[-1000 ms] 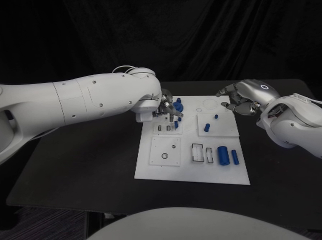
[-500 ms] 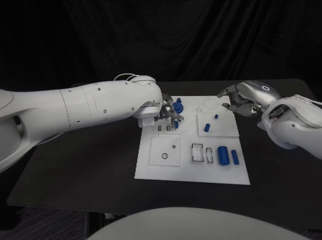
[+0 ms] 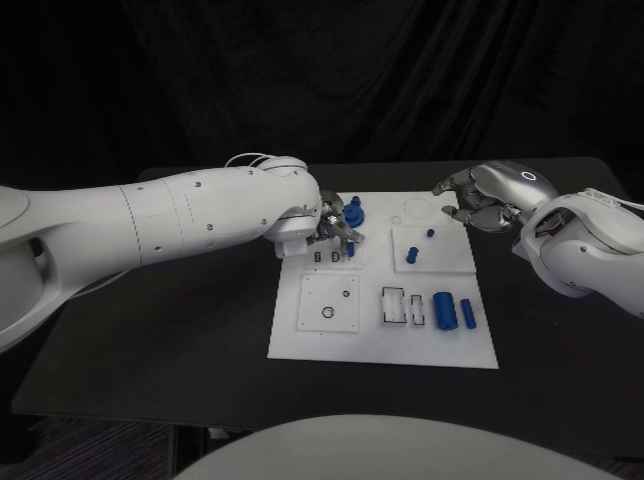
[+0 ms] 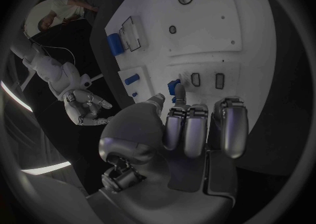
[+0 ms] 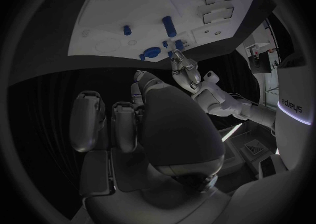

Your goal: Assemble the parts on the task board

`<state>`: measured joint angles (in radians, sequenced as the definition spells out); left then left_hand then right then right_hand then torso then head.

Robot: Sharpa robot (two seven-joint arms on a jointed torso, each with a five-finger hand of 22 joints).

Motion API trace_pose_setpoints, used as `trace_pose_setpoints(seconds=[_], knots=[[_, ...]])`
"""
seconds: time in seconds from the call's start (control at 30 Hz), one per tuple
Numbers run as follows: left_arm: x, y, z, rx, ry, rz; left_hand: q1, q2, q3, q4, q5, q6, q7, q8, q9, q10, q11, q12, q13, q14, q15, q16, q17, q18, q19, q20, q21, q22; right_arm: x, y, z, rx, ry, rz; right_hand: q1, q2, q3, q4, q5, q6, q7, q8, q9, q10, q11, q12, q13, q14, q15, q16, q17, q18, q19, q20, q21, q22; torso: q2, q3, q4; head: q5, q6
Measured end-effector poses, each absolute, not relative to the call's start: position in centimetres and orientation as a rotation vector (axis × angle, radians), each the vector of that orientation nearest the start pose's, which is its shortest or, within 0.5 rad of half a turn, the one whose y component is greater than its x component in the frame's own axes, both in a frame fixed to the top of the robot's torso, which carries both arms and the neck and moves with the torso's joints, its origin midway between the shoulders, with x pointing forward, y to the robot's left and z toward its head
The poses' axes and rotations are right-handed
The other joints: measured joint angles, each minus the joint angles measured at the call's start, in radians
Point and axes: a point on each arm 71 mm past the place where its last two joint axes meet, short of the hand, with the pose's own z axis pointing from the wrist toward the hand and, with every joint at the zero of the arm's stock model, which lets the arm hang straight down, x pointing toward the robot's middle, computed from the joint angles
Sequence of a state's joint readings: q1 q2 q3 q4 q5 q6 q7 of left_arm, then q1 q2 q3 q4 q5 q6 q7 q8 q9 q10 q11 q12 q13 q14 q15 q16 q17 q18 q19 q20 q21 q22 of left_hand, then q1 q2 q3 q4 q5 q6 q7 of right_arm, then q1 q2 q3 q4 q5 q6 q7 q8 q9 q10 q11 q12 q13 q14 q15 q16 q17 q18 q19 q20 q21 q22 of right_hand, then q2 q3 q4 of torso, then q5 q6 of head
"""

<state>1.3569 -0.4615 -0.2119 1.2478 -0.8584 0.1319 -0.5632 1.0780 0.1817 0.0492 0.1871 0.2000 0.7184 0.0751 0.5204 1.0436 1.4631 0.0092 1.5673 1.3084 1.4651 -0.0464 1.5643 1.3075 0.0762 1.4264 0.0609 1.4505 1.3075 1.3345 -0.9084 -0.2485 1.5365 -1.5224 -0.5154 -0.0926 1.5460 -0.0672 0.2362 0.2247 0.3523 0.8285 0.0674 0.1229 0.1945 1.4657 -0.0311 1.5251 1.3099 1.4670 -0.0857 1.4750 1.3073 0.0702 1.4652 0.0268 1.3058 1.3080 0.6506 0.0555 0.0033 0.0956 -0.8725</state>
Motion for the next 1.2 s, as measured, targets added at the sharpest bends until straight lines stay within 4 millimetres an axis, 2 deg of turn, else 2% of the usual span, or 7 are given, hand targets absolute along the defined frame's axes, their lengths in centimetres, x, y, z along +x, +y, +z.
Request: trace_pose_setpoints(seconds=[0.47,0.93,1.2], knots=[[51.8,10.6,-22.2,-0.162,2.415,-0.427,0.01,-0.01,0.018,-0.018,0.004,0.0,0.0,-0.016,0.02,0.004,-0.004,0.0,0.0,0.0,0.0,0.0,0.0,0.0,0.0,0.0,-0.004,0.0,47.8,-23.3,-18.2,-0.237,1.528,0.536,0.0,0.0,0.0,0.0,0.003,0.0,0.0,0.0,0.0,0.0,0.0,0.0,0.001,0.0,0.0,0.0,0.0,0.0,0.0,0.0,0.0,0.0,-0.001,0.0018,-0.0007,-0.005,0.0],[51.6,10.5,-22.7,-0.159,2.427,-0.428,0.013,-0.013,0.028,-0.028,0.004,0.0,0.0,-0.031,0.032,0.004,-0.004,0.0,0.0,0.0,0.0,0.0,0.0,0.0,0.0,0.0,-0.008,0.0,47.8,-23.2,-18.3,-0.238,1.535,0.536,0.0,0.0,0.003,-0.003,0.003,0.0,0.0,0.0,-0.001,0.003,0.003,0.0,0.0,0.0,0.0,0.0,0.0,0.0,0.0,0.0,0.0,0.0,-0.001,0.0012,0.0,-0.009,0.0],[51.5,10.4,-23.1,-0.155,2.438,-0.429,0.005,-0.022,0.029,-0.029,-0.009,0.004,0.004,-0.043,0.039,0.004,-0.004,0.0,0.0,0.0,0.0,0.0,0.001,0.0,0.0,0.0,-0.012,0.0,47.8,-23.1,-18.3,-0.238,1.539,0.535,0.0,0.0,0.003,-0.003,0.003,0.0,0.0,0.0,-0.001,0.003,0.003,0.001,0.0,0.0,0.0,0.0,0.0,0.0,0.0,0.0,0.0,0.0,0.0,0.0008,0.0,-0.01,0.0]])
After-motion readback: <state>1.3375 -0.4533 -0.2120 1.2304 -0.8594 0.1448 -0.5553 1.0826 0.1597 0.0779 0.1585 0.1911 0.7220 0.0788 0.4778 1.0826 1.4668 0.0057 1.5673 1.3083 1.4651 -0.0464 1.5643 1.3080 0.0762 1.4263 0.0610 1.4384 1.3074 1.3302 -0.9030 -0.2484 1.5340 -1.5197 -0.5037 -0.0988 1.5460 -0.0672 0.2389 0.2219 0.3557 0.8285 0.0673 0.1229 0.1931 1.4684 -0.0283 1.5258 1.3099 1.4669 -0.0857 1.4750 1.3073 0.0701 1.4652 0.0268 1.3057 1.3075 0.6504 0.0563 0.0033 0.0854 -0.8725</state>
